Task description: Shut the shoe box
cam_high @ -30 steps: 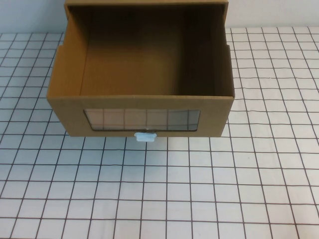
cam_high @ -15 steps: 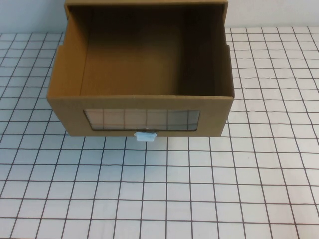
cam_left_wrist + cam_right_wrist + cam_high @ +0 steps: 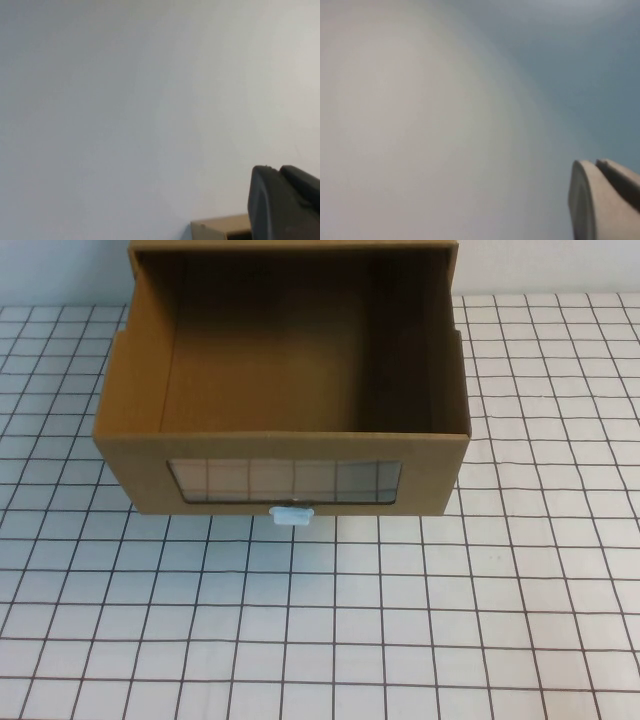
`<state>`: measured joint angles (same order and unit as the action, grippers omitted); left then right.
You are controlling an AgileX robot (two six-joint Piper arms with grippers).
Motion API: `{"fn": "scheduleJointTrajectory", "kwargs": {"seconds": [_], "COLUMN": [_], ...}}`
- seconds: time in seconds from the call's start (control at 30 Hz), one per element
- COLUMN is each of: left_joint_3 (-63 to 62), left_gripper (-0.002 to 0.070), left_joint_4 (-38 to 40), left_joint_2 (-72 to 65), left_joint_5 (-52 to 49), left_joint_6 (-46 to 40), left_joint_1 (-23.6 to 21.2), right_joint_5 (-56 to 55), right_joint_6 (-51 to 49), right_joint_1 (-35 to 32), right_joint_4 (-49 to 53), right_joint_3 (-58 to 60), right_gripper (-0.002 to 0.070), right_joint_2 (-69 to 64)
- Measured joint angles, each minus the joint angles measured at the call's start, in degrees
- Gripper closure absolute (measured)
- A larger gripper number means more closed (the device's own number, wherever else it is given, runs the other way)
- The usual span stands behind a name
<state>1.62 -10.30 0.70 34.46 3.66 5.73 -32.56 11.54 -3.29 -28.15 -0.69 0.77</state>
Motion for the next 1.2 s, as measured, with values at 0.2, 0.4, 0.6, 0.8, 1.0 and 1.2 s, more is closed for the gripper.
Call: {"fn": "scheduleJointTrajectory", "kwargs": {"seconds": [0.2, 0.4, 0.6, 0.8, 1.0, 1.2], "left_joint_3": [0.00, -5.87, -18.58, -37.07, -58.99, -74.03], "left_gripper": [0.0680, 0.0680, 0.0680, 0.0680, 0.0680, 0.0680], "left_joint_4": [12.35, 25.93, 24.84, 31.33, 32.00, 31.66], "left_joint_2": [0.00, -2.26, -10.52, -21.08, -34.70, -50.50], "left_joint_5": [3.12, 3.88, 4.44, -7.83, -38.89, -63.39], "left_joint_6": [-0.09, -4.01, -9.61, -10.69, -19.17, -19.00], "left_joint_1": [0.00, 0.00, 0.00, 0.00, 0.00, 0.00], "right_joint_5": [0.74, -0.21, -1.81, 6.40, 31.06, 50.07], "right_joint_6": [-3.62, -16.09, -28.11, -42.81, -58.42, -59.58], "right_joint_1": [0.00, 0.00, 0.00, 0.00, 0.00, 0.00], "right_joint_4": [20.51, 27.34, 39.76, 51.49, 58.33, 58.47], "right_joint_3": [-9.78, -21.76, -35.55, -47.73, -56.96, -59.76], "right_gripper": [0.0690, 0.0689, 0.0689, 0.0689, 0.0689, 0.0690], "right_joint_2": [0.00, -4.30, -12.18, -22.06, -30.94, -37.06]}}
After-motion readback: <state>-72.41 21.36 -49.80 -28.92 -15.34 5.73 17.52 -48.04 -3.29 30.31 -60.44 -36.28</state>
